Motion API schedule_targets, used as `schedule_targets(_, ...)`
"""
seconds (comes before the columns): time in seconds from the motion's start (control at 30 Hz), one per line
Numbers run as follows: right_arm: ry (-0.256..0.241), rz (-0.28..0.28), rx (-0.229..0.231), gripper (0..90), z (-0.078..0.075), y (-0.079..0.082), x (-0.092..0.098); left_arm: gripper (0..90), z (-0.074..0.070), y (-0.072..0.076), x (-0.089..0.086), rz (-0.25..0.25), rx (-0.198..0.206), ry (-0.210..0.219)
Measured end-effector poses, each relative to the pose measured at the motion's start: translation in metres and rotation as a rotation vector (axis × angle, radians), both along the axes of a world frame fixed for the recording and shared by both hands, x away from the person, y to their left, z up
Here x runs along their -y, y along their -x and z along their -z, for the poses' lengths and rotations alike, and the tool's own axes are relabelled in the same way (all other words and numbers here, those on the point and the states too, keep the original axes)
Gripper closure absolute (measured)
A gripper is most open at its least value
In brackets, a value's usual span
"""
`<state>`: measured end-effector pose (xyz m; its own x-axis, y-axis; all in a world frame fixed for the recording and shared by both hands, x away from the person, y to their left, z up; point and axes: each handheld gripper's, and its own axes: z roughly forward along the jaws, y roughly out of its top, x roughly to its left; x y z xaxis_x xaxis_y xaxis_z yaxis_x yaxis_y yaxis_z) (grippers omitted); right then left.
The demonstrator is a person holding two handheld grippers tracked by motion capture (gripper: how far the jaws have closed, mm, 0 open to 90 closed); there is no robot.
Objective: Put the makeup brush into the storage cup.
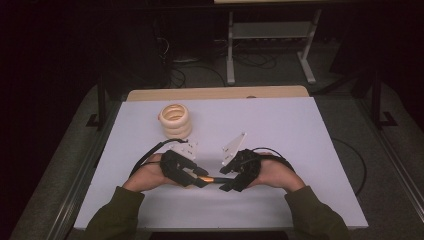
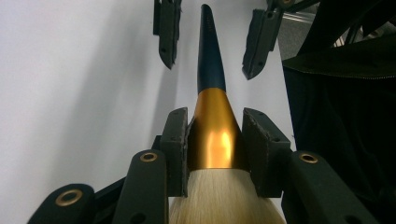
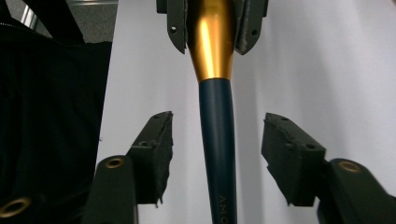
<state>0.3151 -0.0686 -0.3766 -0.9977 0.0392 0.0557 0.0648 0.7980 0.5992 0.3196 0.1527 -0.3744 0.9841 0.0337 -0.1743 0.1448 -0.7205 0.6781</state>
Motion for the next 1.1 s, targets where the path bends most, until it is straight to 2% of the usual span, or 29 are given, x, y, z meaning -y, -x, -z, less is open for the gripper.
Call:
schedule_targets(0.37, 0.068, -0.038, 0.021, 57.0, 0.007, 0.000, -0.011, 62.9, 0.001, 0.000, 0.001, 0.006, 0.000, -0.010)
schedule_targets(0.93, 0.062, -0.061, 0.029, 72.0, 0.009, -0.001, -0.018, 62.9, 0.000, -0.001, 0.001, 0.006, 0.004, -0.012)
schedule_targets(1.1, 0.063, -0.064, 0.028, 72.6, 0.009, -0.001, -0.018, 62.9, 0.001, 0.000, 0.001, 0.009, 0.001, -0.012)
